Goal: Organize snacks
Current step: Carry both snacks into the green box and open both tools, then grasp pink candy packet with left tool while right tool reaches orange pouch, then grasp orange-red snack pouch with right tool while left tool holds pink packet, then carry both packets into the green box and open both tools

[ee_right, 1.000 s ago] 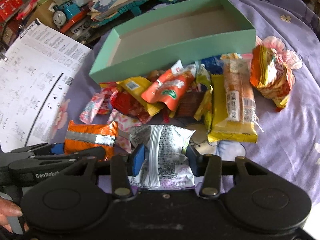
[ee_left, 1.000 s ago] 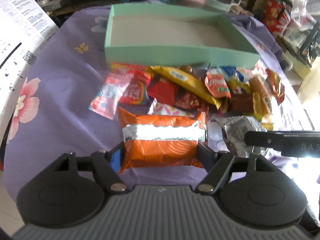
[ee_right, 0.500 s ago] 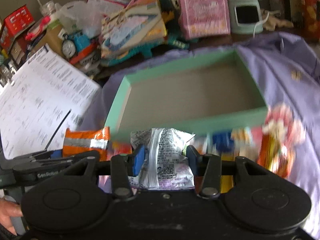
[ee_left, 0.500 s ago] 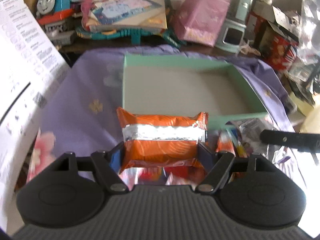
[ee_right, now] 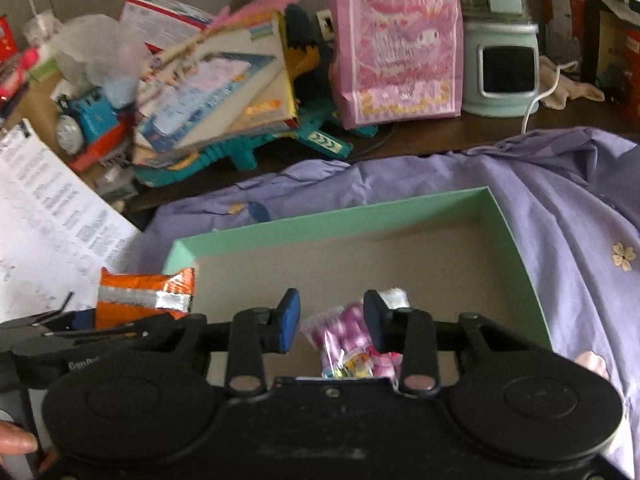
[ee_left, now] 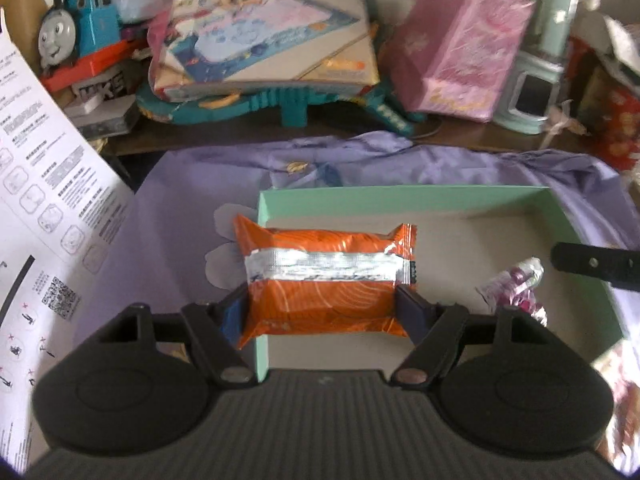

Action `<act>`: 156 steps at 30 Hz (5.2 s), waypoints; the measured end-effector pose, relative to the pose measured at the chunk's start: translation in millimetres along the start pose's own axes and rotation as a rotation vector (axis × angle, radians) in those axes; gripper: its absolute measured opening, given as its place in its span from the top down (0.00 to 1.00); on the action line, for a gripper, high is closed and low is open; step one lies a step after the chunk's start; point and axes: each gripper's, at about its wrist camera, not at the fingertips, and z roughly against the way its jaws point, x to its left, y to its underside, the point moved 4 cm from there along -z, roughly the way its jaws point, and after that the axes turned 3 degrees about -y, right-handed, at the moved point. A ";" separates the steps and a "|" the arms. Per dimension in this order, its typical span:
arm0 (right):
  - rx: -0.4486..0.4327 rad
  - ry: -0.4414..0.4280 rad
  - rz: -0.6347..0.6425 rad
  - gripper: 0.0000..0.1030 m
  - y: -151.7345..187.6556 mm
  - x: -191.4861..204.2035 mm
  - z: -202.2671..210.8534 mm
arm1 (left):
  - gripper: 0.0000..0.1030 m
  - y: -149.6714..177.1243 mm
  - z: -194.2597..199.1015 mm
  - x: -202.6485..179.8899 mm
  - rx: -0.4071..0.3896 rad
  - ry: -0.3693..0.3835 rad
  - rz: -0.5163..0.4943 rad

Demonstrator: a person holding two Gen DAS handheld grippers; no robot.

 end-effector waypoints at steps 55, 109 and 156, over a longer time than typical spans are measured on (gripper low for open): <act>0.228 -0.143 0.171 0.22 151.4 62.7 20.0 | 0.21 180.8 55.1 51.1 0.146 0.010 -0.026; 0.201 -0.081 0.034 0.74 183.2 46.2 30.2 | 0.73 204.5 62.1 67.0 0.149 0.036 0.034; -0.054 -0.078 0.002 0.00 -7.3 26.3 -19.2 | 0.00 26.6 3.1 11.8 -0.005 -0.029 0.039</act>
